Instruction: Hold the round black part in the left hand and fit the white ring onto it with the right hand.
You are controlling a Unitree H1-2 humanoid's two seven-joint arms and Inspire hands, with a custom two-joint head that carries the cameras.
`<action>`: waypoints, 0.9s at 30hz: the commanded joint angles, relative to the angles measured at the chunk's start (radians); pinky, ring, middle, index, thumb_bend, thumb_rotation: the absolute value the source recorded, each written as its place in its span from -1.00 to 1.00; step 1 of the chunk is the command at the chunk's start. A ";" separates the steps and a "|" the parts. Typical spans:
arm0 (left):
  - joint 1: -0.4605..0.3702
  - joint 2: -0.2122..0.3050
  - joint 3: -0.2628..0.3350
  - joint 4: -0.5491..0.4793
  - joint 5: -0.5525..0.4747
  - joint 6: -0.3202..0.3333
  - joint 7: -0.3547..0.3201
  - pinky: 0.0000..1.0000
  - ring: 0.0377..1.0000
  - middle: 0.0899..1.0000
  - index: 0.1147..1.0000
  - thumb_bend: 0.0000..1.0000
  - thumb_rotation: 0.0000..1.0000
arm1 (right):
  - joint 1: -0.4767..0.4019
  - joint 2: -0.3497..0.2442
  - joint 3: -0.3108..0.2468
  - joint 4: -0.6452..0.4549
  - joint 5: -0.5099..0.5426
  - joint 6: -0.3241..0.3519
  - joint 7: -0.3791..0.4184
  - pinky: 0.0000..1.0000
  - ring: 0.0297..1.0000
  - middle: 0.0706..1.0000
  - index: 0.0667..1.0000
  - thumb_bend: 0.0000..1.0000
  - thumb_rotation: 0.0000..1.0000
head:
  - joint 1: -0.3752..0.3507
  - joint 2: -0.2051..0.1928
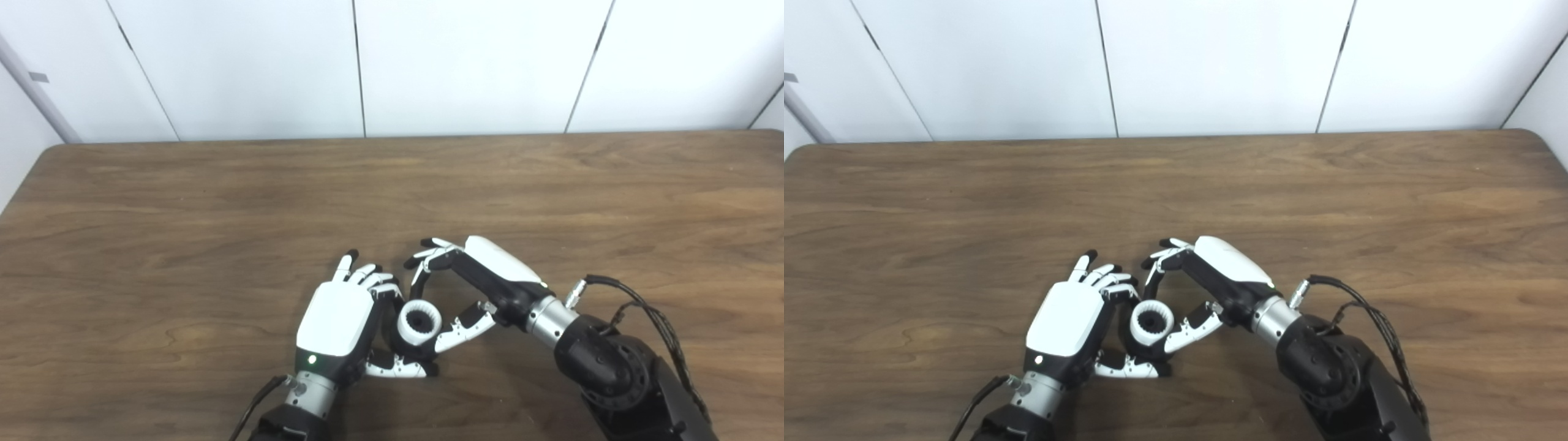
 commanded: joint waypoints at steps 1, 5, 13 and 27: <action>-0.002 -0.001 -0.014 0.021 0.023 0.001 -0.016 1.00 0.70 0.48 -0.16 0.05 -0.89 | -0.014 -0.003 -0.015 -0.013 0.001 -0.025 -0.021 0.85 0.88 0.57 -0.11 0.05 -0.73 | 0.000 0.001; -0.002 -0.001 -0.015 0.021 0.026 0.002 -0.017 1.00 0.70 0.48 -0.16 0.05 -0.89 | -0.020 -0.008 -0.011 -0.020 -0.021 -0.011 -0.008 0.82 0.88 0.57 -0.10 0.05 -0.72 | 0.000 0.002; -0.004 -0.004 -0.016 0.018 0.029 0.005 -0.022 1.00 0.70 0.48 -0.16 0.05 -0.89 | -0.035 -0.016 -0.017 -0.022 -0.027 0.016 0.030 0.88 0.91 0.68 0.21 0.97 -0.47 | 0.003 0.001; -0.005 -0.002 -0.015 0.017 0.030 0.005 -0.023 1.00 0.70 0.48 -0.16 0.05 -0.89 | -0.050 -0.030 -0.025 -0.028 -0.027 0.039 0.050 0.91 0.94 0.79 0.29 1.00 -0.40 | -0.004 0.005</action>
